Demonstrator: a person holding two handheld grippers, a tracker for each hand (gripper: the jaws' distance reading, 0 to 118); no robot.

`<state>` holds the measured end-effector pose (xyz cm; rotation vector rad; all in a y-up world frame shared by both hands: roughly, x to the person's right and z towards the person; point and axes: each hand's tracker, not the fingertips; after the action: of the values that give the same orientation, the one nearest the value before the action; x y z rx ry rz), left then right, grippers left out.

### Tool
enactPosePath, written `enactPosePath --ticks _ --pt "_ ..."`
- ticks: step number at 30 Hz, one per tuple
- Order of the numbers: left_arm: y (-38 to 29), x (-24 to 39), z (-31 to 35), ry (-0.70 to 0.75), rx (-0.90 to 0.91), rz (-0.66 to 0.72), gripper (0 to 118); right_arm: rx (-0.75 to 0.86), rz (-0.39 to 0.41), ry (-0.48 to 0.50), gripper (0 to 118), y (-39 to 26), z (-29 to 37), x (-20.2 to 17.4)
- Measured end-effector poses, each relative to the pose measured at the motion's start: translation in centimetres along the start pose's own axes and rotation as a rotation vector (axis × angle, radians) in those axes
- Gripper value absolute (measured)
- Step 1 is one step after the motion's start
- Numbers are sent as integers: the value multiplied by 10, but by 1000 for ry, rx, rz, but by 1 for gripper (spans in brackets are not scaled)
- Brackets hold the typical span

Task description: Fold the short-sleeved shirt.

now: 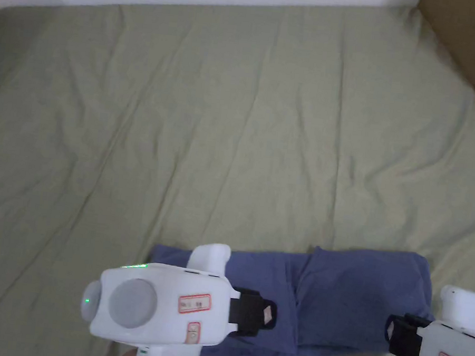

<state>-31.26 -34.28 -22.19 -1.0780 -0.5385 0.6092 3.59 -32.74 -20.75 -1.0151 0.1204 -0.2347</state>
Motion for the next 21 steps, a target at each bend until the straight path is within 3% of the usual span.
enactPosePath --ticks 3,4,5,7,8,9,16,21 --pt "0 -51 48 -48 90 122 4 3 27 4 3 4 0 -10" --pt "-4 -65 62 -40 108 139 13 3 37 6 3 5 0 -14" --pt "-8 -79 74 -23 114 138 31 1 48 6 3 5 -1 -18" --pt "-12 -99 84 -4 96 151 89 -6 68 7 3 5 -3 -25" --pt "-16 -112 85 -14 82 176 107 -9 79 8 3 5 -2 -32" --pt "-19 -120 85 -25 63 206 114 -14 89 7 3 5 -3 -37" --pt "-26 -159 58 -152 136 395 112 -44 184 5 3 4 -4 -66" --pt "-14 -164 52 -158 115 345 111 -59 213 6 3 5 -7 -75"
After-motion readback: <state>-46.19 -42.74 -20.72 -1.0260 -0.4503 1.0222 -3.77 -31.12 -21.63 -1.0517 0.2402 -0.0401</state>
